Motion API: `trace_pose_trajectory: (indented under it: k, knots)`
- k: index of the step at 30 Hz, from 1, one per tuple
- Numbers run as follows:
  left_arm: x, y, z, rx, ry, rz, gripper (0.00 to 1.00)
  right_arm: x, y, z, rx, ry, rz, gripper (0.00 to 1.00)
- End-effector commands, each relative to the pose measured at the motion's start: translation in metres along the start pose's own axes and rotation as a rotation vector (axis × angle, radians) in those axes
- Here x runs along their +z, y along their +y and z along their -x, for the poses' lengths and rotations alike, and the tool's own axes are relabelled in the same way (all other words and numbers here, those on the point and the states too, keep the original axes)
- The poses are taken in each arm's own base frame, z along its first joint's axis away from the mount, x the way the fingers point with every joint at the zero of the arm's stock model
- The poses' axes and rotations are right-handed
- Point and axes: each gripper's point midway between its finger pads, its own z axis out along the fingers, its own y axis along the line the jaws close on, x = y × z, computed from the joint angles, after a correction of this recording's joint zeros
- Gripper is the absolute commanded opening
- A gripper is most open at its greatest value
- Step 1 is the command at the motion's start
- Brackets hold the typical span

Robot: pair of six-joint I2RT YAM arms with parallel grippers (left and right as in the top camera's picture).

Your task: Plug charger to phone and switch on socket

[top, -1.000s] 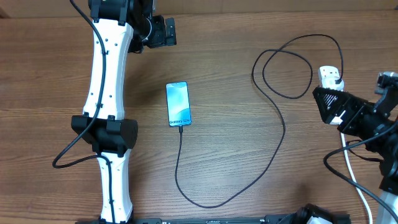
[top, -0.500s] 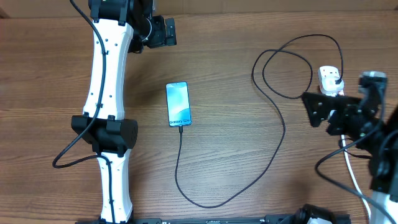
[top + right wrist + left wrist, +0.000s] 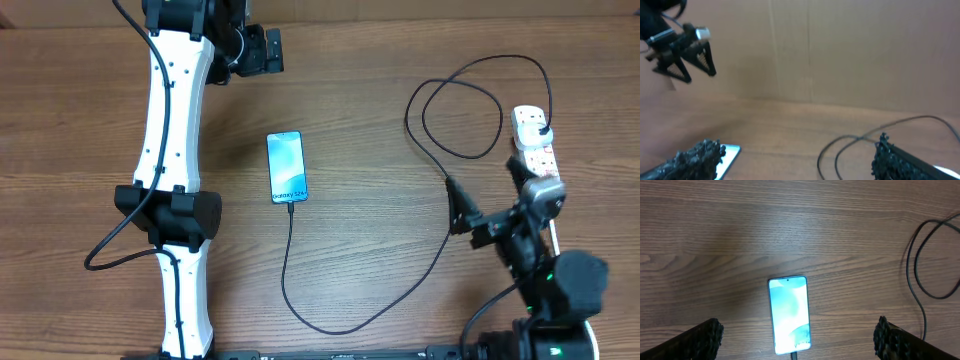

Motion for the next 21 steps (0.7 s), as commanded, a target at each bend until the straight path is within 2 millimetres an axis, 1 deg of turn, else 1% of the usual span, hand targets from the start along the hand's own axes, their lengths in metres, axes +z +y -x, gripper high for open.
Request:
trace_pose_trajectory:
  k: [1, 4, 12, 14, 16, 18, 21]
  knots:
    - [-0.008, -0.004, 0.001, 0.02, -0.023, -0.002, 1.0, -0.006, -0.002, -0.025, 0.019, -0.039, -0.024, 1.0]
    - [-0.008, -0.004, 0.001, 0.02, -0.023, -0.002, 1.0, -0.01, 0.0, -0.044, 0.016, -0.055, -0.019, 1.0]
    - [-0.008, -0.004, 0.001, 0.02, -0.023, -0.002, 1.0, -0.012, 0.004, -0.081, 0.016, -0.053, 0.006, 1.0]
    - [-0.008, -0.004, 0.001, 0.02, -0.023, -0.002, 0.99, -0.013, 0.004, -0.085, 0.013, -0.064, 0.004, 1.0]
    - [-0.008, -0.004, 0.001, 0.02, -0.023, -0.002, 1.0, -0.015, 0.005, -0.082, 0.009, -0.079, 0.005, 1.0]
    - [-0.008, -0.004, 0.001, 0.02, -0.022, -0.002, 0.99, -0.016, 0.005, -0.082, 0.01, -0.078, 0.007, 1.0]
    - [-0.008, -0.004, 0.001, 0.02, -0.022, -0.002, 1.0, -0.016, 0.008, -0.091, 0.017, -0.044, 0.021, 1.0]
